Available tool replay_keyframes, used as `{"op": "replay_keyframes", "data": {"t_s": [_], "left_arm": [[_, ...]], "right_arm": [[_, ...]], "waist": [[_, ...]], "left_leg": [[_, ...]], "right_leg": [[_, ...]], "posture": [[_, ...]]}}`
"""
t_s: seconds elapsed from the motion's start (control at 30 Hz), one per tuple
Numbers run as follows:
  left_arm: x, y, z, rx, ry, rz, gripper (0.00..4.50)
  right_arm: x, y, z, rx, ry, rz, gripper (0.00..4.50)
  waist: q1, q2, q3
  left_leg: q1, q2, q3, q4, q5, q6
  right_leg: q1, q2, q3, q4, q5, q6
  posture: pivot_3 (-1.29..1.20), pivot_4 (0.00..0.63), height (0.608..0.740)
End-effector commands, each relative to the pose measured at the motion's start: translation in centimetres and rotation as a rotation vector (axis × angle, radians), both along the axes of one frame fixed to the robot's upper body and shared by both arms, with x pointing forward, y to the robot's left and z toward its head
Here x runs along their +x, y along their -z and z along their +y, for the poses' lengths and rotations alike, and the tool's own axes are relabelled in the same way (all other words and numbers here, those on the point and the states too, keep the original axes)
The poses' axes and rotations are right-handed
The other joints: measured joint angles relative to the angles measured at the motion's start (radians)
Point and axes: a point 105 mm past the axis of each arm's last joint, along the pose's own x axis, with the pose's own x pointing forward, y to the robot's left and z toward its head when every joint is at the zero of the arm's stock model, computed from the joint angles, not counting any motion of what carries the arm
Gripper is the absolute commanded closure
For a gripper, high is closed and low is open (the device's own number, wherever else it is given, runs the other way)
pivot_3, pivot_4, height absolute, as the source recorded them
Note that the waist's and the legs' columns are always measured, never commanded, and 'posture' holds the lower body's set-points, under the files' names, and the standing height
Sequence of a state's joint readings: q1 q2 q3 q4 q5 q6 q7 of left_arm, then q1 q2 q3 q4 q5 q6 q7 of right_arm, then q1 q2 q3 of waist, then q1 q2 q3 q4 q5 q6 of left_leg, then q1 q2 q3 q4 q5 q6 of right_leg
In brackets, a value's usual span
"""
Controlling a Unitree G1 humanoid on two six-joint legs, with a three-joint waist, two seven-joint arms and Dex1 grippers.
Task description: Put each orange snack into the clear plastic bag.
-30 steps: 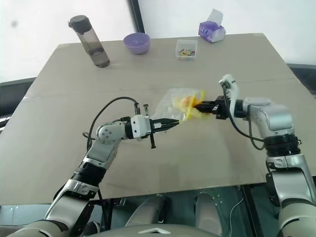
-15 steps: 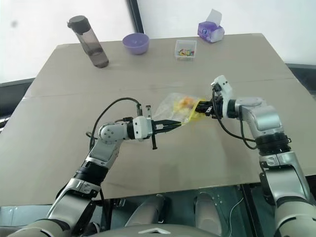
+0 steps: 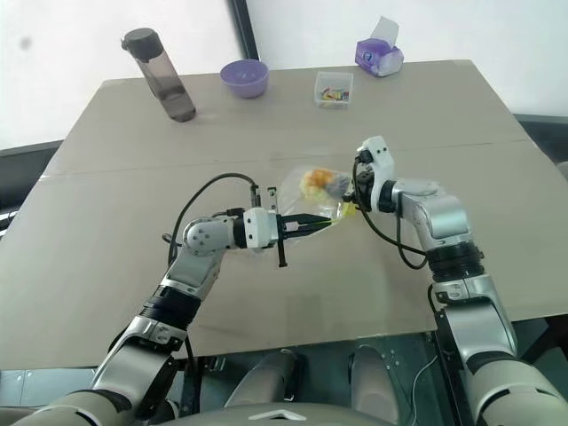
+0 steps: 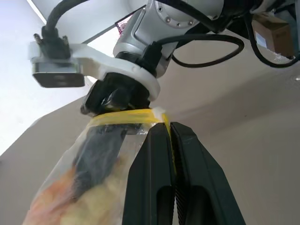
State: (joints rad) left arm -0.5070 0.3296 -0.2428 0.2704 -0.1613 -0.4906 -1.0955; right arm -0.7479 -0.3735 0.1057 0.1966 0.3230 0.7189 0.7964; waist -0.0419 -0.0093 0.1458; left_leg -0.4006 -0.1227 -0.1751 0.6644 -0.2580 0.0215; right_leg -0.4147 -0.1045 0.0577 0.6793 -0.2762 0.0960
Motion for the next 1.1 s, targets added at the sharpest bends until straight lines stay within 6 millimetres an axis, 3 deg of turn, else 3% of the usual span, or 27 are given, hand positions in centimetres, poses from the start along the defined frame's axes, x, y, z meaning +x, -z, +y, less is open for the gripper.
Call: {"op": "replay_keyframes", "data": {"t_s": [0.03,0.1,0.47,0.53,0.67,0.8,1.1], "left_arm": [[0.0,-0.7,0.1,-0.023,-0.001,-0.037,4.5],[0.1,-0.8,0.1,-0.026,-0.007,-0.039,4.5],[0.3,-0.8,0.3,-0.043,-0.032,-0.037,4.5],[0.3,-0.8,0.2,-0.046,-0.035,-0.037,4.5],[0.3,-0.7,0.1,-0.05,-0.034,-0.035,4.5],[0.1,-0.7,-0.1,-0.057,-0.033,-0.03,4.5],[0.0,-0.6,0.1,-0.056,-0.054,-0.033,4.5]], "right_arm": [[-0.2,-1.5,-0.4,0.019,0.016,-0.062,1.95],[-0.8,-1.4,-1.0,0.024,-0.008,-0.038,1.03],[-4.4,-0.4,-7.3,-0.079,-0.116,-0.003,1.03],[-4.3,0.0,-8.9,-0.16,-0.103,-0.032,1.03],[-2.2,1.8,-12.2,-0.431,0.001,-0.125,1.03],[0.7,2.5,-10.5,-0.554,0.015,-0.369,1.03],[3.4,1.3,-8.1,-0.53,-0.001,-0.59,1.03]], "waist": [[0.002,0.0,0.0],[0.003,0.0,0.0],[-0.001,0.0,0.0],[0.002,0.0,0.0],[0.007,0.0,0.0],[-0.004,0.0,0.0],[0.003,0.0,0.0]], "left_leg": [[0.0,0.0,0.0,0.0,0.0,0.0],[0.0,0.0,0.0,0.0,0.0,0.0],[0.0,0.0,0.001,0.0,0.0,0.0],[0.0,0.0,0.001,0.0,0.0,0.0],[0.001,0.0,0.001,0.001,0.0,0.0],[0.003,0.001,0.003,0.001,0.0,0.0],[0.002,0.0,0.003,0.001,0.0,0.0]], "right_leg": [[0.0,0.0,0.0,0.0,0.0,0.0],[0.0,0.0,0.0,0.0,0.0,0.0],[0.0,0.0,0.0,0.0,0.0,0.0],[0.0,0.0,0.001,0.0,0.0,0.0],[0.002,0.0,0.0,-0.001,0.0,0.0],[0.002,0.001,0.002,0.001,0.0,0.0],[0.002,0.001,0.002,0.0,0.0,0.0]], "posture": [[0.0,0.15,0.74],[0.0,0.15,0.74],[0.0,0.15,0.74],[0.0,0.15,0.74],[0.0,0.15,0.74],[0.0,0.15,0.74],[0.0,0.15,0.74]]}}
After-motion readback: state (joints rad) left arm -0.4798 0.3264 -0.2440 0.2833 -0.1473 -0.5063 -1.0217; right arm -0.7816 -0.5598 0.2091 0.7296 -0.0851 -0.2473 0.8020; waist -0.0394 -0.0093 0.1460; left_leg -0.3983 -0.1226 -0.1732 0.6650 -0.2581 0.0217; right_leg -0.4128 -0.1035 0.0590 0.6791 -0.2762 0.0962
